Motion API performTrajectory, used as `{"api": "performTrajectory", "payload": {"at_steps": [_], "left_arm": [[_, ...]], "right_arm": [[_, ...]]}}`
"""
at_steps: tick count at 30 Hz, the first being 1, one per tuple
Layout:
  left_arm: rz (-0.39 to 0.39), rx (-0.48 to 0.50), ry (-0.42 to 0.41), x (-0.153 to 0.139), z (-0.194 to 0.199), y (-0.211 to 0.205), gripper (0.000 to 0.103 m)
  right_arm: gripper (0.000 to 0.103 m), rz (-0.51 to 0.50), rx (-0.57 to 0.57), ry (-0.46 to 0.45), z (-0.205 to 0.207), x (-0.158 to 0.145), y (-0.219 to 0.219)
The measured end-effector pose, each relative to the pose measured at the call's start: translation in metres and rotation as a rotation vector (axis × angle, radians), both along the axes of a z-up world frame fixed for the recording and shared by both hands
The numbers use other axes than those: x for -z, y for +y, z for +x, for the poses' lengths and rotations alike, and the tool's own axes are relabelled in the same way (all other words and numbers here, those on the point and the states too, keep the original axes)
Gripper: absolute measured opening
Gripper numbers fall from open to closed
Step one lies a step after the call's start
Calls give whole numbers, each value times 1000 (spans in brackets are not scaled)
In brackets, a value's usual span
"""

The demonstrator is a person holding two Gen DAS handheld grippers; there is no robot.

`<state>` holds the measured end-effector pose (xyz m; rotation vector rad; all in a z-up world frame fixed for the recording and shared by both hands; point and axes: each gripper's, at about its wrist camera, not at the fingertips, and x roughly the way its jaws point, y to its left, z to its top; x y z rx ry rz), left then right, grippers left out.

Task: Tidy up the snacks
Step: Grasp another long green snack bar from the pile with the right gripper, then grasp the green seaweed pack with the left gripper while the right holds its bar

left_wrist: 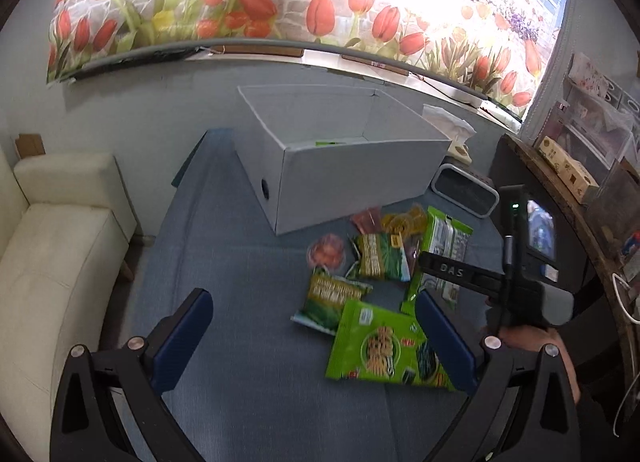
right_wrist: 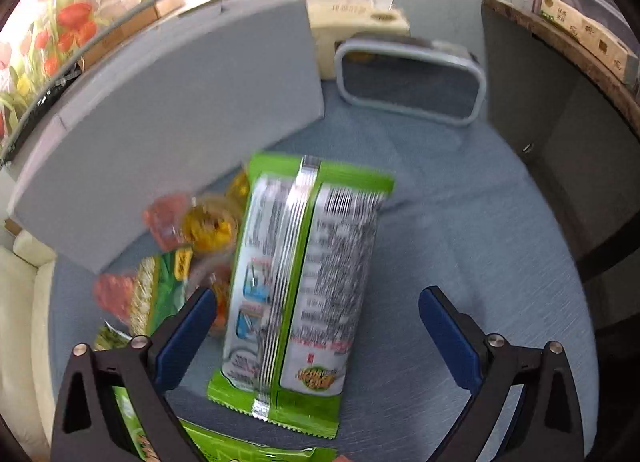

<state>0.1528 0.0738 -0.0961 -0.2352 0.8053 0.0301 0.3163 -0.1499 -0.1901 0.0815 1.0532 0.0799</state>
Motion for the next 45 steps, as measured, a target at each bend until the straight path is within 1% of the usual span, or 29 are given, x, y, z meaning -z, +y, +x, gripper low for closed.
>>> {"api": "performTrajectory", "payload": {"at_steps": [1, 2, 4, 6, 7, 10, 14, 16, 20, 21, 22, 24, 26, 28, 30, 31, 32, 34, 35, 38, 41, 42, 45], "left_arm": [[3, -1, 4, 2, -3, 2, 103], [11, -10, 8, 4, -7, 3, 103], [11, -9, 13, 6, -10, 5, 103], [8, -10, 15, 8, -14, 6, 103], [8, -10, 15, 8, -15, 7, 103], [18, -11, 19, 11, -18, 6, 103], [36, 11, 23, 16, -18, -1, 103], [55, 35, 20, 16, -17, -6, 103], [94, 81, 29, 19, -14, -21, 103], [110, 129, 13, 19, -15, -28, 103], [140, 161, -23, 18, -15, -35, 103], [213, 303, -68, 18, -15, -51, 103], [302, 442, -86, 19, -13, -68, 103], [423, 607, -92, 22, -9, -87, 103], [526, 725, -75, 28, 0, -101, 103], [551, 771, -55, 31, 5, -106, 103], [560, 807, -37, 34, 12, -112, 103], [549, 861, -11, 40, 21, -118, 103], [535, 890, -2, 43, 24, -121, 103], [473, 1033, 33, 55, 31, -129, 103], [447, 1130, 84, 67, 36, -138, 103], [445, 1170, 100, 72, 38, -141, 103], [464, 1237, 133, 85, 40, -148, 103]], "right_arm": [[89, 5, -9, 17, -1, 8, 2], [89, 1, -13, 17, -3, 11, 5], [82, -63, -21, -16, -7, 11, 13], [81, -109, -38, -25, -8, 12, 20], [78, -126, -47, -34, -8, 11, 23], [73, -125, -70, -37, -11, 7, 24], [68, -105, -101, -35, -19, 3, 17], [68, -48, -105, -30, -22, -2, 6], [67, -16, -112, -58, -18, -13, -21], [67, -5, -119, -64, -18, -17, -25], [67, 6, -133, -67, -21, -22, -30], [67, 21, -174, -81, -29, -34, -41], [67, 12, -208, -94, -38, -45, -53], [67, 16, -235, -105, -48, -52, -62], [67, 20, -264, -119, -62, -61, -75], [67, 25, -276, -129, -72, -67, -84], [67, 28, -283, -133, -77, -69, -88], [67, 43, -297, -143, -93, -75, -102], [67, 53, -302, -143, -97, -75, -107], [67, 89, -318, -130, -117, -74, -116], [67, 122, -306, -114, -138, -74, -124], [67, 128, -303, -110, -146, -74, -127], [67, 146, -282, -99, -166, -73, -138]]}}
